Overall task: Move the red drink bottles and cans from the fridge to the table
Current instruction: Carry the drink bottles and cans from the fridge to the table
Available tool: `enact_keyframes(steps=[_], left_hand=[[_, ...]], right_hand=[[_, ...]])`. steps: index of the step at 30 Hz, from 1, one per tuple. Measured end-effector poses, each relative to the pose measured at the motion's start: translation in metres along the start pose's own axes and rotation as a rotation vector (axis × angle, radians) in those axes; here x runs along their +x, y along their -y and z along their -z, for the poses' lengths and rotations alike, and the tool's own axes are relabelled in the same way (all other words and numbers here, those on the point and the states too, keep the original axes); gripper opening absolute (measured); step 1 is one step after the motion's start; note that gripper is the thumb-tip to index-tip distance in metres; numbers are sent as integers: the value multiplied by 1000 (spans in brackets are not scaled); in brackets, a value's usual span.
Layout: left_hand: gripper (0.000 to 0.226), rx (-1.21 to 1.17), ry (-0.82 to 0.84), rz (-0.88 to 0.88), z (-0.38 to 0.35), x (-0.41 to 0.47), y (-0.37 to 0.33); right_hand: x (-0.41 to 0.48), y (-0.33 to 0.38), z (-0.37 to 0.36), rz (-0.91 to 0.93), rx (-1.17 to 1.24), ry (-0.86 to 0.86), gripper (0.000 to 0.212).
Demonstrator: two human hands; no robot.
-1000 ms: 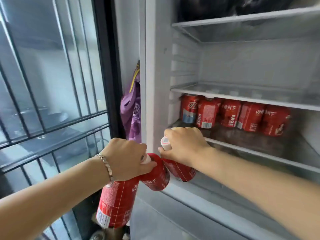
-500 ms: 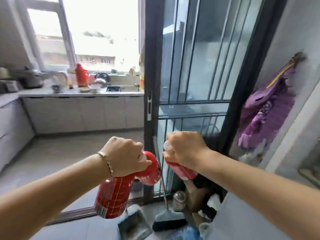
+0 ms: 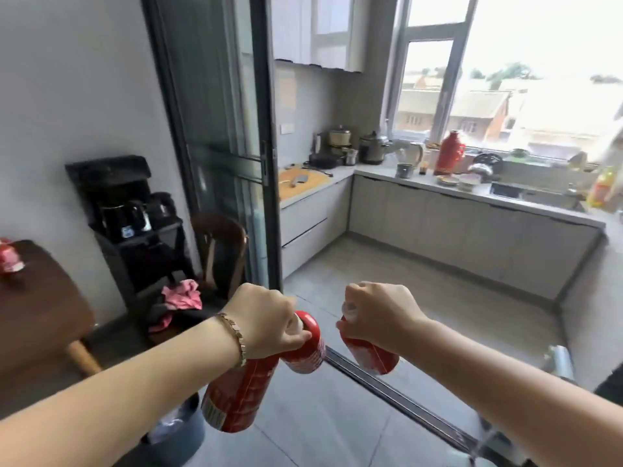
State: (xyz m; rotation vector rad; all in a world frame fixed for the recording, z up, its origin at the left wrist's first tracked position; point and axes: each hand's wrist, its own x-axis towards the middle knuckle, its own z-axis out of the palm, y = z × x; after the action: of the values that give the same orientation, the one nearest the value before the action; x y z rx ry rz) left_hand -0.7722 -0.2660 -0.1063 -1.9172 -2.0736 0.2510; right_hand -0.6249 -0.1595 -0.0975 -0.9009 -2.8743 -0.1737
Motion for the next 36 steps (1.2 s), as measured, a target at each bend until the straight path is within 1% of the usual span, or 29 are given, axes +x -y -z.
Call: enact_keyframes(steps=[5,9,11,13,14,18,23,28,31,36], left_hand=[[54,18,103,246,-51,-64,130],[48,-41,154,447,-86,-107,208],[44,-43,178,554,-105,-126,247],[40,-55,213,643,-122,-140,281],[39,-60,236,675,-126,-145,295],[45,-81,282,845,-144,-158,348],[40,-89,302,1036,-169,-184,418],[45,-74,360,1101,-207,-221,485],[47,-66,395,1076,-231,-242,526],[47,-102,432,974,-273,-284,618]], right_hand=[[110,125,-21,238,34,9,32],[188,210,-38,417,56,46,37],[228,254,-44,516,63,54,43],[266,292,-55,601,56,57,50],[281,306,-58,633,51,64,50],[343,363,-68,726,53,126,40],[408,441,-69,844,95,167,40],[457,526,-91,888,89,191,46],[481,573,-106,871,83,214,49],[522,663,-128,756,156,288,46]])
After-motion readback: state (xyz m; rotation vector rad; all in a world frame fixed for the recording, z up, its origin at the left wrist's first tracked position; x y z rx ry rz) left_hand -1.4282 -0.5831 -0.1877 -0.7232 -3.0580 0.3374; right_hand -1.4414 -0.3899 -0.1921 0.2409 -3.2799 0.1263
